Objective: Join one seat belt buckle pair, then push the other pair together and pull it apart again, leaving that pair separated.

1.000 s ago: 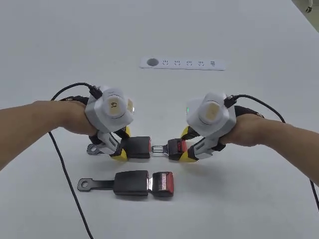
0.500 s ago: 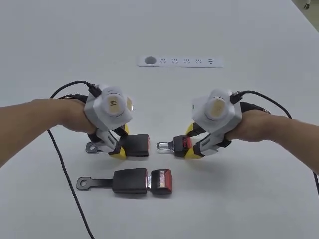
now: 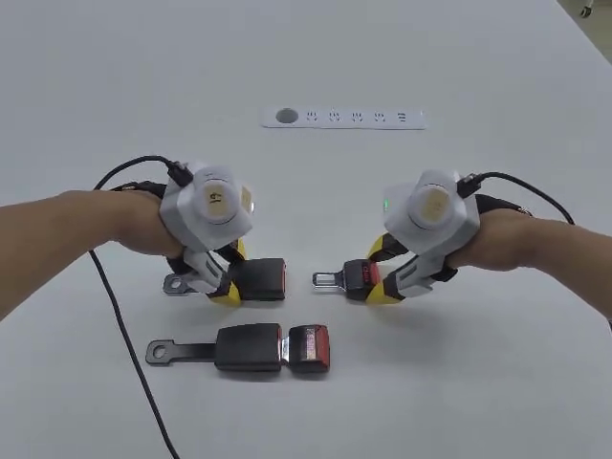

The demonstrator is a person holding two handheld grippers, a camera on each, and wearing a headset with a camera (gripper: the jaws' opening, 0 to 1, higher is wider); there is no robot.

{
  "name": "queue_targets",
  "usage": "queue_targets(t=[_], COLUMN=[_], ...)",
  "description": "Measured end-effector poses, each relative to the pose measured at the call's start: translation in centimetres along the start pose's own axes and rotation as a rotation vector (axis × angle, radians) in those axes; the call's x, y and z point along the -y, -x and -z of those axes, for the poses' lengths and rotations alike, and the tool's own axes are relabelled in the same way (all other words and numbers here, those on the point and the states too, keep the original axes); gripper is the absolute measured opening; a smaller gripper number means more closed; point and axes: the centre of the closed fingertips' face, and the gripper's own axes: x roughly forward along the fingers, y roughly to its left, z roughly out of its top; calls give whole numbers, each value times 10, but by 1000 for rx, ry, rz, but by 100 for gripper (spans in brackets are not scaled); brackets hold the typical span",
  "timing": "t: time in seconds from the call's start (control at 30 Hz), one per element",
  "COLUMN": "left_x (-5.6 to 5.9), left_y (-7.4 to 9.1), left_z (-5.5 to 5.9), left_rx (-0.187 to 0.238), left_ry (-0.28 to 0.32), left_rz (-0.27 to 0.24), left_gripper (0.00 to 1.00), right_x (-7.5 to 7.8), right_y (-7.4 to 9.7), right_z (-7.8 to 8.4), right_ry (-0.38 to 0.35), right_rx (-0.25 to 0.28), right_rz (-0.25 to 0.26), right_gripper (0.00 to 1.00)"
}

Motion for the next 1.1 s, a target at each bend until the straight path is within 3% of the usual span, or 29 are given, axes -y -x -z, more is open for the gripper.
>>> queue_targets(t=[0.23, 0.73, 1.1], left_x=[-4, -1, -5], left_y=[-3, -1, -3], left_z=[5, 2, 4], left_rx=[4, 6, 10], left_ry=[4, 3, -1], left_rz=[-1, -5, -8], left_gripper=[32, 33, 33], right_x=[-1, 1, -2], right_y=[4, 8, 7], right_z=[7, 18, 22], right_ry=[-4, -7, 14], right_rx=[-8, -19, -44], right_rz=[1, 7, 15], right_gripper=[30, 30, 32])
